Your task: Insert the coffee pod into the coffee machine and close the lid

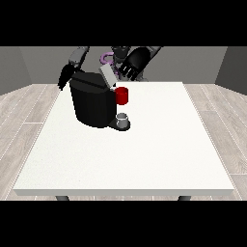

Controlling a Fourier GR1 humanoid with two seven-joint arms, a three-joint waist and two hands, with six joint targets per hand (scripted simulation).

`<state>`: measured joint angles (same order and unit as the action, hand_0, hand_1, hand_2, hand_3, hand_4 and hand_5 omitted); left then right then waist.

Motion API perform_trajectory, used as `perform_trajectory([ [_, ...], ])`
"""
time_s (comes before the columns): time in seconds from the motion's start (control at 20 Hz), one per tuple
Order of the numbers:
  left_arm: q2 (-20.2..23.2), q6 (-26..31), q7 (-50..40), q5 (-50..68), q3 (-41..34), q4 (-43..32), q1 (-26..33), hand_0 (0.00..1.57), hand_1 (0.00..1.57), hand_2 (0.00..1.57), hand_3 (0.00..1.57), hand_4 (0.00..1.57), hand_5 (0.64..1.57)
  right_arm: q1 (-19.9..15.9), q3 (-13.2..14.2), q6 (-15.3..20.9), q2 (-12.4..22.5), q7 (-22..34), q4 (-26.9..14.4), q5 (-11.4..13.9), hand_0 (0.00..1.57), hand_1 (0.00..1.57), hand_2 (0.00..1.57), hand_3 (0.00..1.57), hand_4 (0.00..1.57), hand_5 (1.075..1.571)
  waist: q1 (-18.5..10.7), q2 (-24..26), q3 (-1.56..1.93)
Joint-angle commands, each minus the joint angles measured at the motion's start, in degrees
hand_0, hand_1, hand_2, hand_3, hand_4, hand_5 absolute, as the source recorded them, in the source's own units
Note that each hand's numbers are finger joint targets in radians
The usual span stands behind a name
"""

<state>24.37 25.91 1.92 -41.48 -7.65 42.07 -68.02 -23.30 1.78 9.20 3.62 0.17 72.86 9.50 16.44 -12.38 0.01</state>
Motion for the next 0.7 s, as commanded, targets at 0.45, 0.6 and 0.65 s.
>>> perform_trajectory([
  [0.45, -0.02, 0.73, 1.23, -0.4, 0.0, -2.7, -3.1, 1.25, 1.25, 1.29, 1.24, 0.45, 1.571, -2.59, 1.87, 1.84, 0.56, -0.23, -1.56, 0.3, 0.0, 0.0, 0.0, 0.0, 0.19, 1.571, -0.75, -4.08, 0.01],
  [0.6, 1.7, -0.33, 2.77, -1.05, -0.33, -4.21, -2.28, 1.25, 1.25, 1.29, 1.22, 0.43, 1.571, -0.88, -0.29, 2.37, -1.19, -0.39, 0.95, 1.14, 0.0, 0.0, 0.0, 0.0, 0.13, 1.571, 0.92, -4.13, 0.0],
  [0.65, -0.6, -0.94, 1.03, -1.14, 0.09, -4.27, -2.04, 1.24, 1.24, 1.28, 1.23, 0.42, 1.571, -0.94, 0.59, -0.22, 0.99, 1.24, 0.53, 0.06, 0.0, 0.0, 0.0, 0.0, 0.03, 1.571, 1.96, -2.95, 0.0],
])
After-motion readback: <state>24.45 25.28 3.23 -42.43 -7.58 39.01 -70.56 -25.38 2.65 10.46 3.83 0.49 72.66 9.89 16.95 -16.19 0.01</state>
